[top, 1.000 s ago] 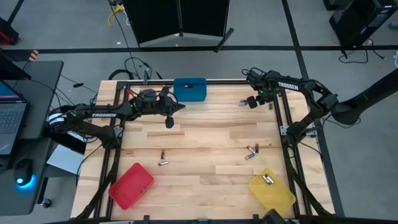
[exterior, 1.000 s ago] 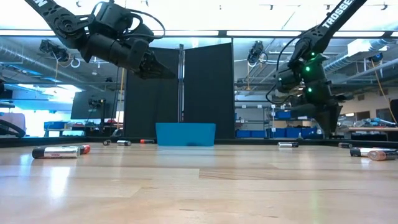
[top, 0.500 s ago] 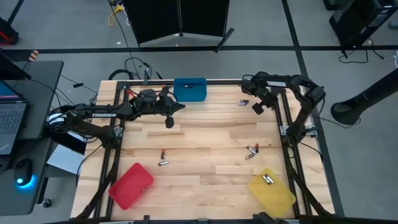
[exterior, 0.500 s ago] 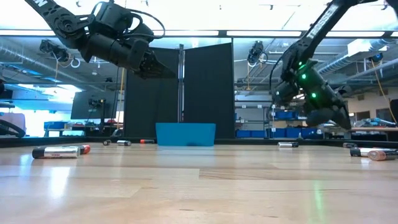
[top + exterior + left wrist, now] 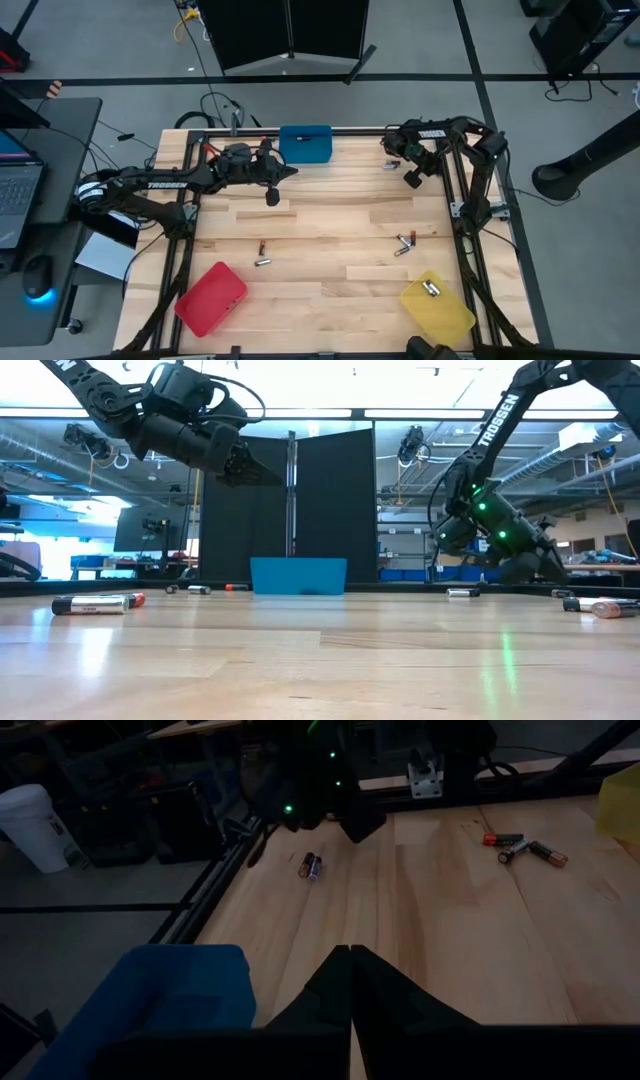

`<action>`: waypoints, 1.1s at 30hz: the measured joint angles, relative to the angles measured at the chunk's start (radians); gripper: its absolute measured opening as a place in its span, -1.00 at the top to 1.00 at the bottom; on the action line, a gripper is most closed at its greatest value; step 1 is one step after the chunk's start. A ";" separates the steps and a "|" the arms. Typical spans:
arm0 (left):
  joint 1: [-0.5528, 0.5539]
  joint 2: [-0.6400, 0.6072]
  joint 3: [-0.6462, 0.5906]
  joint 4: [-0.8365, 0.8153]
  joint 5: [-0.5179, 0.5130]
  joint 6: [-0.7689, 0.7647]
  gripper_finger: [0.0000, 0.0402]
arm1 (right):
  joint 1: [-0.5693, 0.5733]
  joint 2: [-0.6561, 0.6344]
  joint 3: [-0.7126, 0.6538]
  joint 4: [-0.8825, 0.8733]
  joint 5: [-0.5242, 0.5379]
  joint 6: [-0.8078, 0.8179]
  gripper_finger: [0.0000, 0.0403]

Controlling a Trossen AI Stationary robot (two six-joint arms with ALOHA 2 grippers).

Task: Sort batteries
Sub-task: Put the black-brown battery into the blue bin

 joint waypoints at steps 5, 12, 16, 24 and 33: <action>0.000 0.000 0.000 -0.001 0.000 0.003 0.94 | -0.002 0.000 0.000 -0.001 -0.001 -0.002 0.96; 0.000 0.000 0.000 -0.001 -0.010 0.002 0.94 | -0.005 0.000 0.000 0.041 0.000 0.053 0.96; 0.000 0.000 0.000 -0.001 -0.027 0.002 0.94 | -0.010 0.000 0.000 0.072 0.018 0.107 0.96; 0.000 0.000 0.000 -0.001 -0.034 0.002 0.94 | -0.013 0.000 0.000 0.081 0.044 0.141 0.96; 0.000 0.000 0.000 -0.002 -0.035 0.002 0.94 | -0.015 0.000 -0.001 0.081 0.041 0.103 0.96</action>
